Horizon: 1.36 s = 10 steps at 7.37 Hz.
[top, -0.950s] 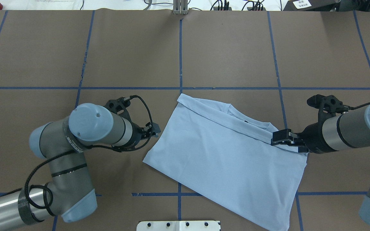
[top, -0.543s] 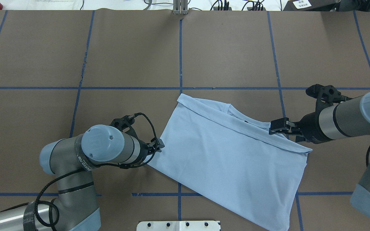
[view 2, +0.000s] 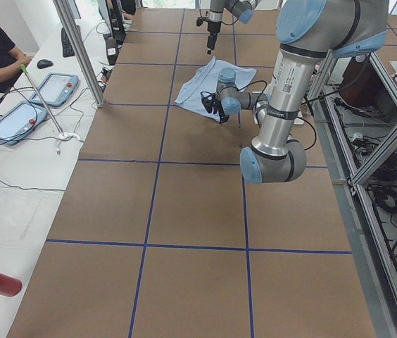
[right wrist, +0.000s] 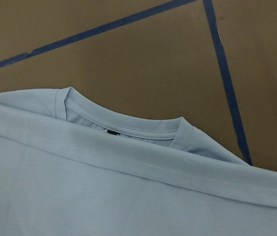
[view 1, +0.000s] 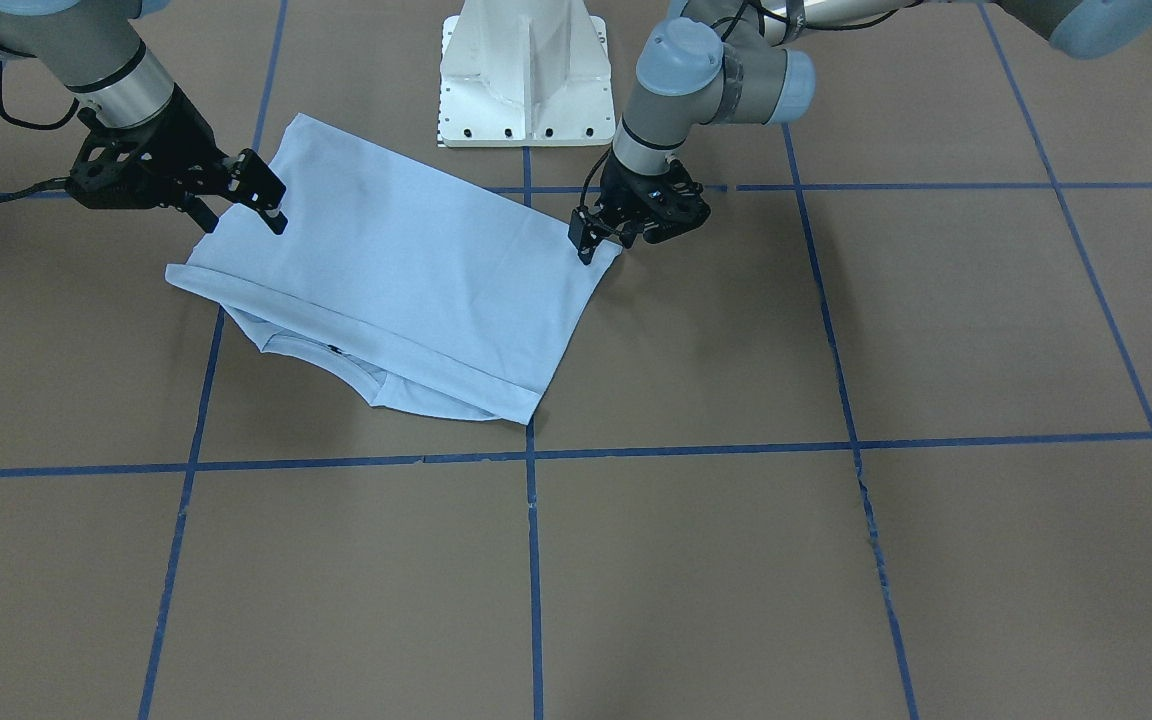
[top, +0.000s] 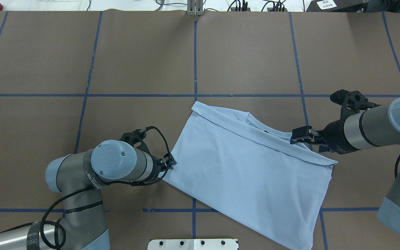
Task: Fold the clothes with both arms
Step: 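Move the right gripper to the collar edge while the left gripper reaches the near corner, then drag the shirt's near corner with the left gripper to square the shirt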
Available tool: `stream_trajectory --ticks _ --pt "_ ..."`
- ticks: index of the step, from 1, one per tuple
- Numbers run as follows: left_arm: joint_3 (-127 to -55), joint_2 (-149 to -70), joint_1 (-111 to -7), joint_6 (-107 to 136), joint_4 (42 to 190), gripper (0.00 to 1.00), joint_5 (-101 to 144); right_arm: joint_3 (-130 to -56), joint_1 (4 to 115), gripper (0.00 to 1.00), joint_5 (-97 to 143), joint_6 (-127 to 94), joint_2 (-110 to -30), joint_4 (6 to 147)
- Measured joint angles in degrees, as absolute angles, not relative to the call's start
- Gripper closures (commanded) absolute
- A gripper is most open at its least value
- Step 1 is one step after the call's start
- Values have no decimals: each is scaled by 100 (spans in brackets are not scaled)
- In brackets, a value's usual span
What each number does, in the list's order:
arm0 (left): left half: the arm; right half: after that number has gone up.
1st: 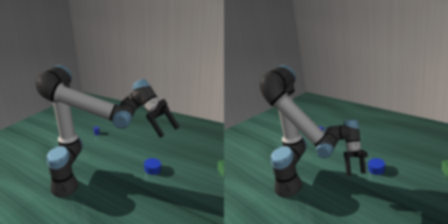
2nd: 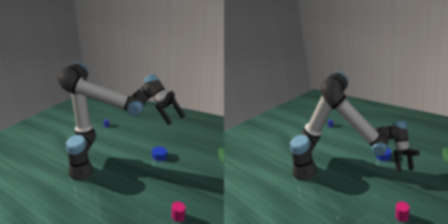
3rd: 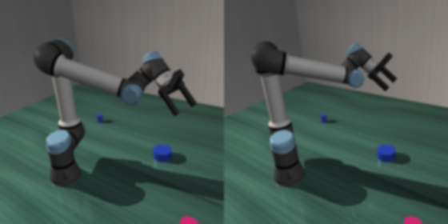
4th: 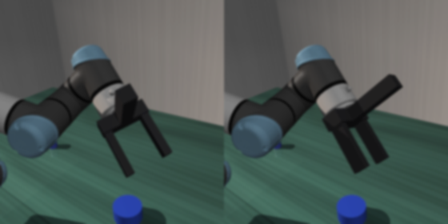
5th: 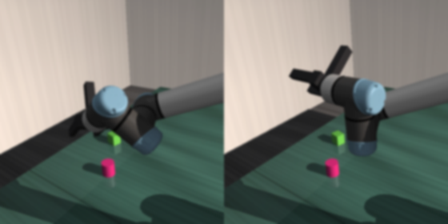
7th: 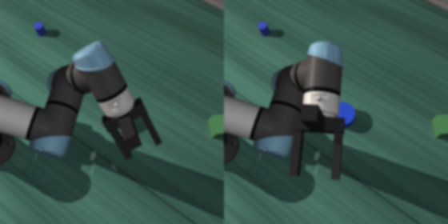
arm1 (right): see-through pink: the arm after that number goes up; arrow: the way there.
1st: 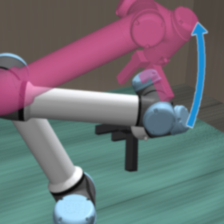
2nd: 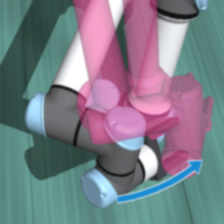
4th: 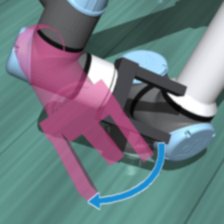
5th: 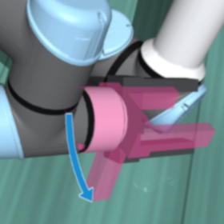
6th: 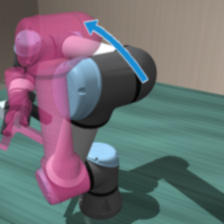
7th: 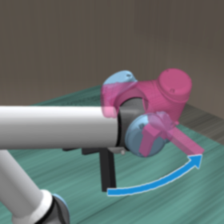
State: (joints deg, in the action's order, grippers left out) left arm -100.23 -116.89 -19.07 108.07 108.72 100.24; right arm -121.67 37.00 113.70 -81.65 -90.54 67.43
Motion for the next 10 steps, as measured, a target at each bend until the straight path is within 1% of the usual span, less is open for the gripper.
stream_trajectory --ticks 1,2,5,7,8,10 --pt "-10014 -11687 -1903 10808 10872 93 10021 -12174 3704 0 11372 -8165 -9057 6742" --pt "-10012 -11688 -1900 10805 10872 100 10020 -12176 3706 0 11373 -8165 -9060 6741" --pt "-10093 -11726 -1913 10738 10696 100 10031 -12177 3747 0 11381 -8165 -9076 6741" --pt "-10120 -11833 -2156 10470 10512 100 10031 -12174 3752 0 11374 -8165 -9072 6741" --pt "-10012 -11925 -2425 10170 10476 100 10027 -12183 3752 0 11375 -8167 -9071 6741" --pt "-9363 -12256 -3051 9464 10495 100 9957 -12202 3782 0 11383 -8172 -9059 6741"
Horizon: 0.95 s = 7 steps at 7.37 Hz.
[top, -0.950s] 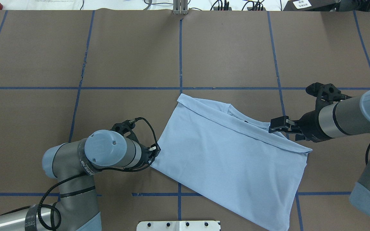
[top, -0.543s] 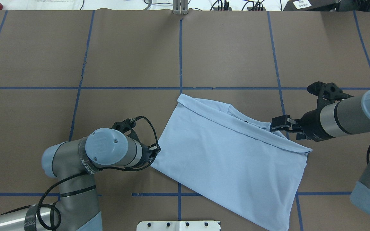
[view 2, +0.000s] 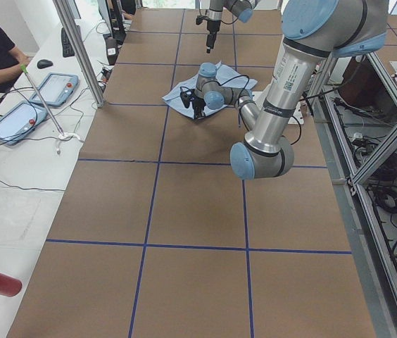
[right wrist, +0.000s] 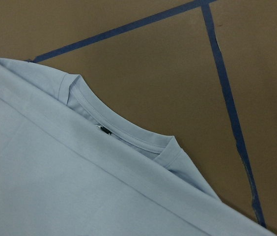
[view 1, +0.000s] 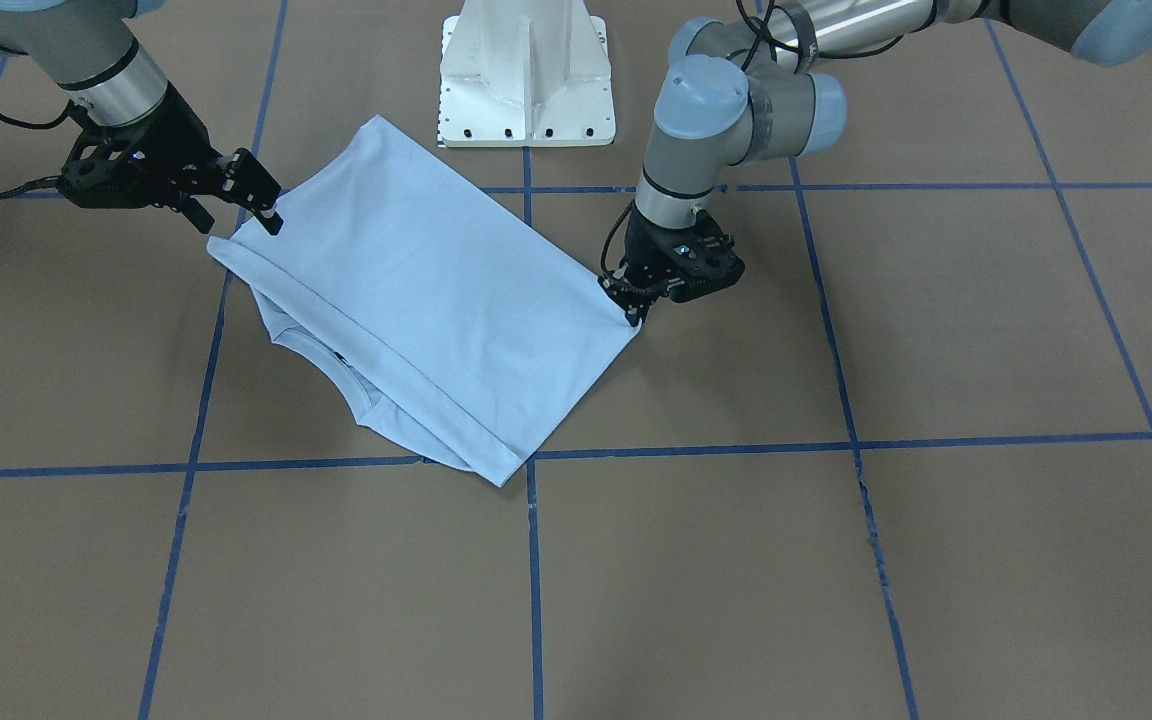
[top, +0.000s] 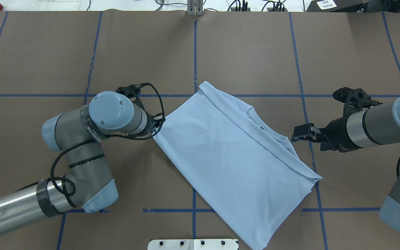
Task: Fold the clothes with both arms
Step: 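Drag the shirt's near corner with the left gripper to square the shirt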
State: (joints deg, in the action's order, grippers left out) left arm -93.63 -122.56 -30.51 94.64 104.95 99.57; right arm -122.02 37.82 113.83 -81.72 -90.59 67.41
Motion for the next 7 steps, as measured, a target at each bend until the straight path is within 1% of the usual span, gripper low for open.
stream_trajectory --ticks 3,4,7 --pt "-8348 -12886 -3858 8445 10664 100 9872 -12177 3819 0 11360 -8180 -9059 6741" --pt "-7885 -13163 -4034 8166 10936 100 9866 -12172 3822 0 11357 -8193 -9056 6741" --pt "-5929 -14148 -4177 7688 12631 100 9699 -12151 3823 0 11352 -8234 -9053 6741"
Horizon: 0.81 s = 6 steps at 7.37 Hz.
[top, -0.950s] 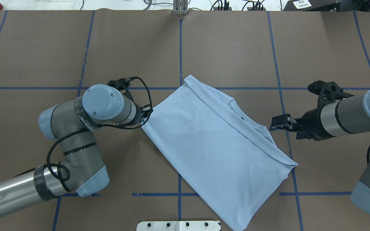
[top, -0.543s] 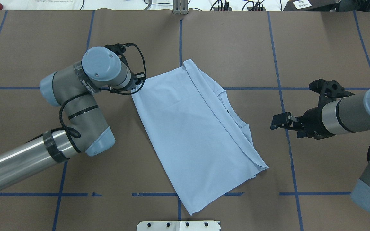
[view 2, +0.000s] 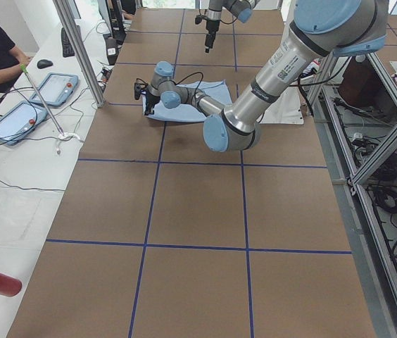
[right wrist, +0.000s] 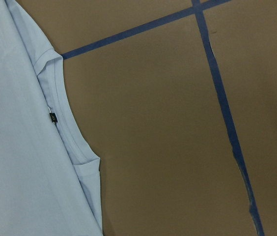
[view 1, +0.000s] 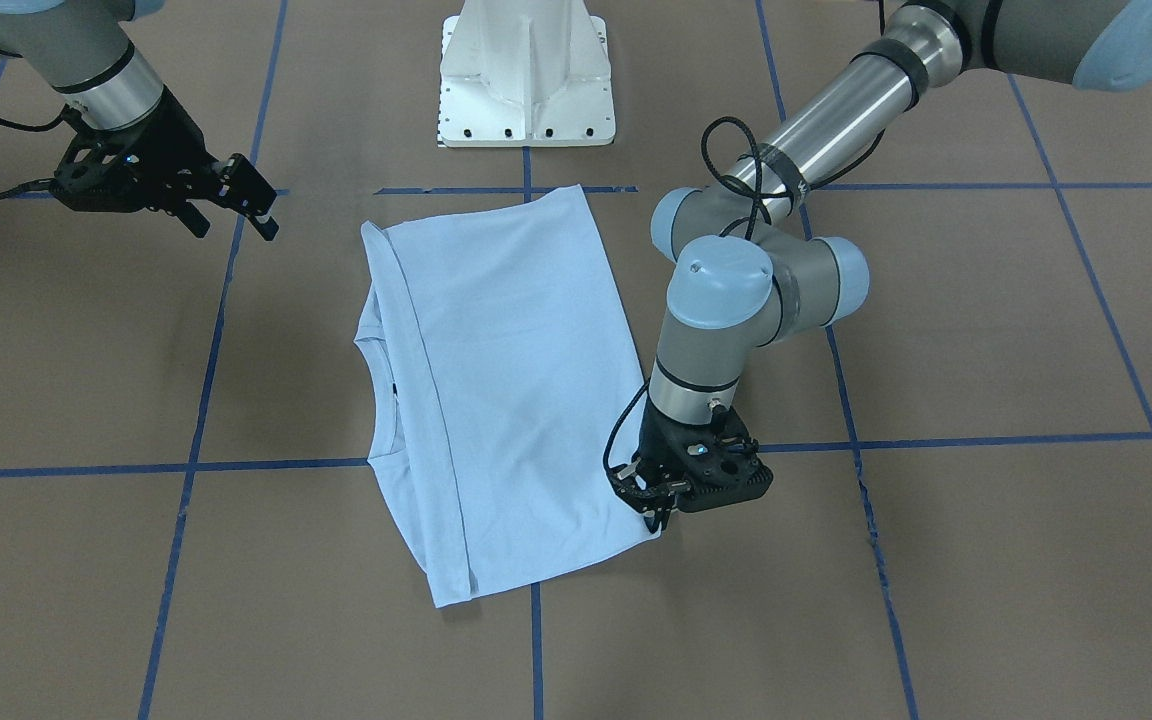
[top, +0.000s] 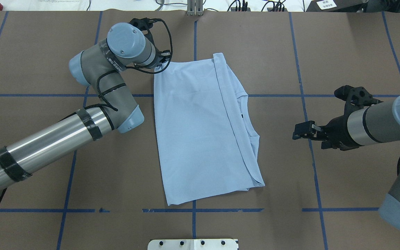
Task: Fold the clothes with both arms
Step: 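Drag the shirt's near corner with the left gripper to square the shirt, then move the right gripper to the shirt's side edge near the collar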
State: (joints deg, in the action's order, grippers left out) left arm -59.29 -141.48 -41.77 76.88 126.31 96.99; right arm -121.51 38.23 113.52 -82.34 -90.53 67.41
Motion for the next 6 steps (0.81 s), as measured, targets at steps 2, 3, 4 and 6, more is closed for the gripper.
stream_trajectory --ticks 2,3,4,6 --pt "-4795 -14656 -4181 7557 13637 100 9501 -12113 3815 0 11355 -8243 -9050 6741" --pt "-4543 -14753 -4182 7465 13840 100 9387 -12097 3807 0 11355 -8244 -9039 6741" --pt "-4435 -14791 -4186 7413 13928 19 9321 -12080 3797 0 11354 -8244 -9025 6741" --pt "-4390 -14806 -4187 7268 13977 0 9282 -12043 3778 0 11348 -8242 -8928 6772"
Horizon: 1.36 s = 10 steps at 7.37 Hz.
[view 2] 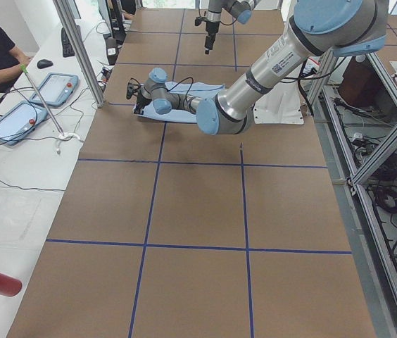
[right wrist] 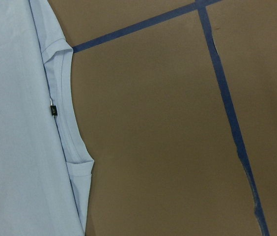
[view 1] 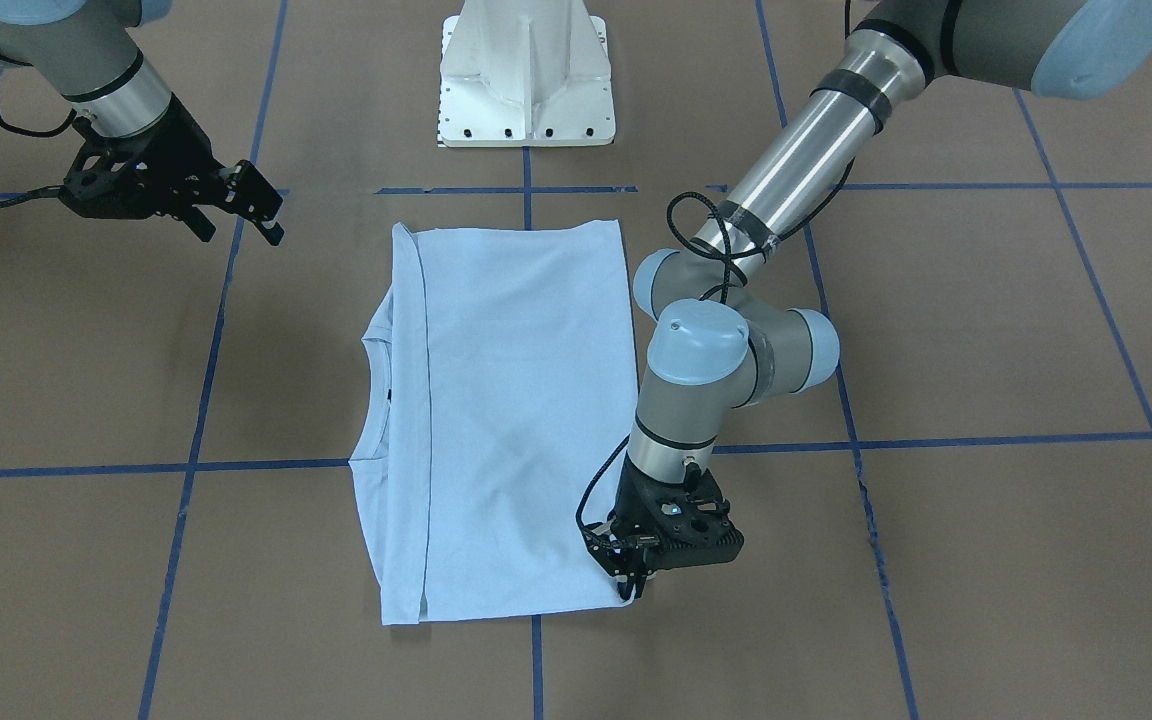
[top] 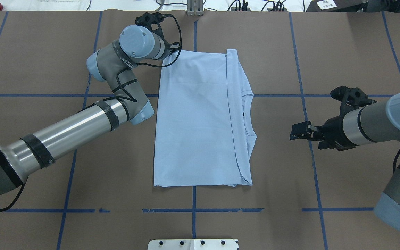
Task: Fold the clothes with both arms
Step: 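Move the right gripper to the shirt's side edge near the collar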
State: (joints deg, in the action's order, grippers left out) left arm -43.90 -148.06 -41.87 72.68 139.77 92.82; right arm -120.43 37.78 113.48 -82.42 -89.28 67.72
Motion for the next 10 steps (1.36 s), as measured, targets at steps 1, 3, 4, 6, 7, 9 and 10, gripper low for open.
stream_trajectory --ticks 1,3,4,6,7,9,10 --pt "-4403 -14809 -4236 7109 13979 0 9320 -11983 3752 0 11317 -8223 -8844 6800" --pt "-4710 -14696 -4495 6637 13729 0 9894 -11799 3630 0 11211 -8033 -8623 6988" --pt "-5237 -14464 -4552 6484 13280 0 10155 -11760 3559 0 11179 -7798 -8434 7282" --pt "-6734 -13754 -4574 6274 12239 0 10370 -11708 3316 0 11013 -7418 -7831 8099" --pt "-7343 -13486 -4567 6240 11868 0 10395 -11617 3117 0 10798 -7216 -7382 8633" --pt "-8007 -13237 -4543 6225 11429 0 10407 -11283 2702 0 10374 -6835 -6614 9499" --pt "-8139 -13155 -4532 6227 11369 0 10411 -11064 2512 0 10188 -6706 -6422 9643"
